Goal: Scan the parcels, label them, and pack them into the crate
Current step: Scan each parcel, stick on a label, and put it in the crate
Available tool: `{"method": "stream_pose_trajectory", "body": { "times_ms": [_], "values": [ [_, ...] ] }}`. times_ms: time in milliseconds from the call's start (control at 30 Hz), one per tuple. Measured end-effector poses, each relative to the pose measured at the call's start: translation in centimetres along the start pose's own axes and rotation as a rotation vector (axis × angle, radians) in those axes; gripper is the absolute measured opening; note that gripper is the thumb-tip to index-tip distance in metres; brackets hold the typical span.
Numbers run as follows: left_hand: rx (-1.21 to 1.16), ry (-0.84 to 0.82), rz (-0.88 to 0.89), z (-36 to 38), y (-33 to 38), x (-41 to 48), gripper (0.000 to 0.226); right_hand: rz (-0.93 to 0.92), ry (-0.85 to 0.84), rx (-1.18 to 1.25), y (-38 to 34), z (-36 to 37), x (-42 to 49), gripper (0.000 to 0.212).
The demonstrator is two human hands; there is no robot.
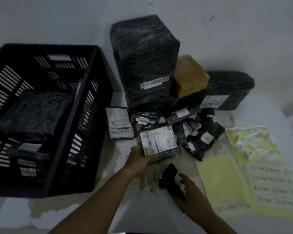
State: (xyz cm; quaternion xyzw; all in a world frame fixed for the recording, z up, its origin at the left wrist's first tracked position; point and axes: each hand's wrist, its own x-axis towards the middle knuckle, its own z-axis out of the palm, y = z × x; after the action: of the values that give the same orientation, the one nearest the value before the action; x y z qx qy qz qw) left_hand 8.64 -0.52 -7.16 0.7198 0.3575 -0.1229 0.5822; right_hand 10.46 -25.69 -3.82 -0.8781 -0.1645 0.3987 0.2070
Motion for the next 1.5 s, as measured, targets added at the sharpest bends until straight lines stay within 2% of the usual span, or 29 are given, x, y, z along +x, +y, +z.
{"method": "stream_pose_trajectory", "body": {
  "times_ms": [67,167,267,333,533,600,733,1033,1133,1300,1400,1500],
  "values": [
    [-0.063,-0.021,-0.065,0.5,-0.5,1.0,0.090,-0.004,-0.021,-0.038,0.2,0.3,0.4,0.091],
    [-0.091,-0.001,-0.097,1.4,-0.2,1.0,0.077,-0.011,-0.058,-0.140,0.4,0.5,1.0,0.095],
    [-0.086,0.033,-0.120,2.3,0.1,0.8,0.056,-0.014,-0.087,-0.182,0.6,0.8,1.5,0.088],
    [-0.084,0.023,-0.123,2.7,0.2,0.5,0.052,-0.021,-0.099,-0.175,0.8,0.7,1.6,0.085],
    [-0.168,0.025,-0.108,2.1,0.9,-1.0,0.026,-0.042,-0.119,0.089,1.2,-1.5,0.4,0.076],
    [-0.230,0.062,-0.127,1.7,0.9,-1.3,0.028,-0.045,-0.093,0.156,1.5,-2.3,-0.2,0.075],
    [-0.339,0.147,-0.111,0.5,0.7,-1.9,0.011,-0.055,-0.028,0.328,2.0,-3.7,-1.5,0.068],
    [-0.575,0.188,0.008,0.3,3.4,-8.6,0.030,-0.074,-0.013,0.476,3.2,-6.2,-4.5,0.055],
    [-0.588,0.205,-0.019,1.3,3.4,-10.5,0.037,-0.113,-0.033,0.473,3.7,-6.9,-5.6,0.056],
    [-0.755,0.288,-0.128,3.9,2.0,-12.9,0.049,-0.173,-0.093,0.441,4.0,-8.2,-7.3,0.052],
    [-0.912,0.281,-0.196,5.6,1.8,-14.0,0.047,-0.200,-0.134,0.460,4.3,-9.0,-7.9,0.047],
    [-0.937,0.234,-0.182,7.0,1.3,-15.1,0.033,-0.227,-0.115,0.476,4.4,-9.0,-8.9,0.024]
  ]
}}
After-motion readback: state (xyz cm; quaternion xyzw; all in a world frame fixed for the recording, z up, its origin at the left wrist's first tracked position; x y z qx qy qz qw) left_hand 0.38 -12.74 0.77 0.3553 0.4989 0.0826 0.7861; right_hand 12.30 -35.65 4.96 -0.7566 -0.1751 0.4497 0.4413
